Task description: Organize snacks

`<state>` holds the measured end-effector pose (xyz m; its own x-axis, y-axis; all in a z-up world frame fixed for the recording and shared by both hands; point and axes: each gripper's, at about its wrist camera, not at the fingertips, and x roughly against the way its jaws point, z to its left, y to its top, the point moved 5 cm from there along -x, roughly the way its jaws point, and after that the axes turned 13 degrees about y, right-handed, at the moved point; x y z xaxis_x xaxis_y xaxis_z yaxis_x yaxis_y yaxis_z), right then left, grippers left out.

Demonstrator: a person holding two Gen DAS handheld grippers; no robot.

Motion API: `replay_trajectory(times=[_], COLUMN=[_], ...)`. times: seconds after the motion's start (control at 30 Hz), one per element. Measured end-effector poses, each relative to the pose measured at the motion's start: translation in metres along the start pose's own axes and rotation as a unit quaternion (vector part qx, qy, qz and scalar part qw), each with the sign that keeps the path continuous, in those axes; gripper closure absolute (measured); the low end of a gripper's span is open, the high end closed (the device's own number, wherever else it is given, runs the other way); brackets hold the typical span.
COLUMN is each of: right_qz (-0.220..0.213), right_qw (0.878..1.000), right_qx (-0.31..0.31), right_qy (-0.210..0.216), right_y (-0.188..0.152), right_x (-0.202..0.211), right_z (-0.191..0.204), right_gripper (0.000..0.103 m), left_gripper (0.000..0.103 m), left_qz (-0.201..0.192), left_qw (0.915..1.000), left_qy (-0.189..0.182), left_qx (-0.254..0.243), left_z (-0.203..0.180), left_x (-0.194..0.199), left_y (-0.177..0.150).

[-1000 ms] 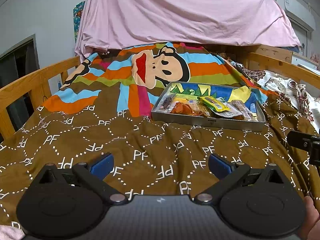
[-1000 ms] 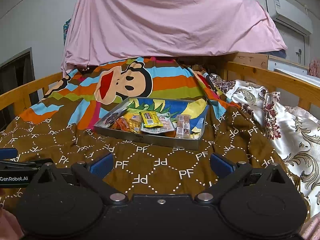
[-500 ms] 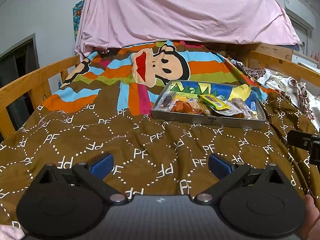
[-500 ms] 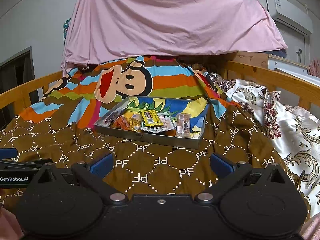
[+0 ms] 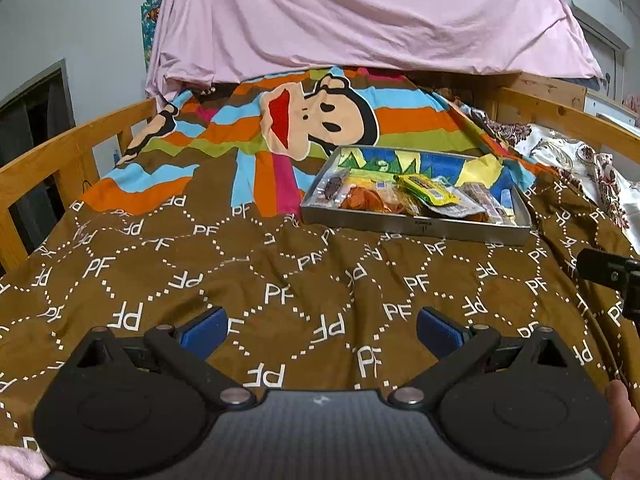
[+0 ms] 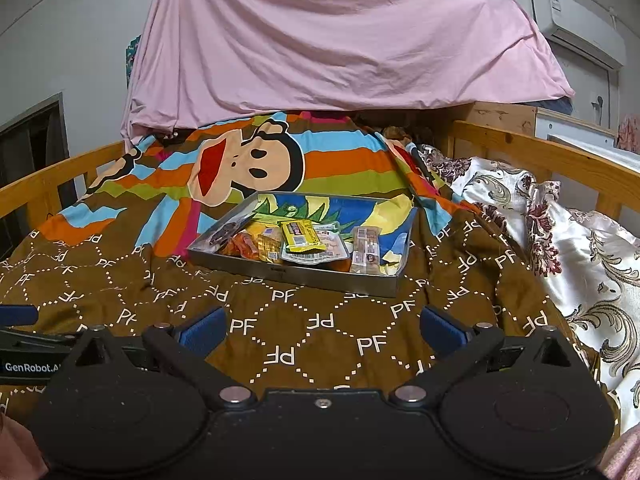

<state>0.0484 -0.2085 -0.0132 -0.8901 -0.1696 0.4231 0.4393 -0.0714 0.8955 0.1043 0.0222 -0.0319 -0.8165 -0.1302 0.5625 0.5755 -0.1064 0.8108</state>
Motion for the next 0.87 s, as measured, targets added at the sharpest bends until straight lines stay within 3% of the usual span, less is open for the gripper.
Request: replay_trajectory(times=[0.17, 0.87], right_qz=[0.000, 0.001], right_qw=[1.000, 1.000], right_qx=[0.000, 0.000], right_qy=[0.000, -0.001], right_y=[0.0006, -0.0007], right_x=[-0.0002, -0.0007], right_z=[0.0003, 0.0009], right_gripper=[0.001, 0.001], left_gripper=[0.000, 0.000], left_qz=[0.019, 0.027], left_qw=[0.9998, 0.9996], left_qy=[-0.003, 0.009], left_qx=[-0.004, -0.004], left_z=[-0.0009, 0.0000], left_x=[-0.0040, -0.0046], left_y=[0.0001, 0.0011])
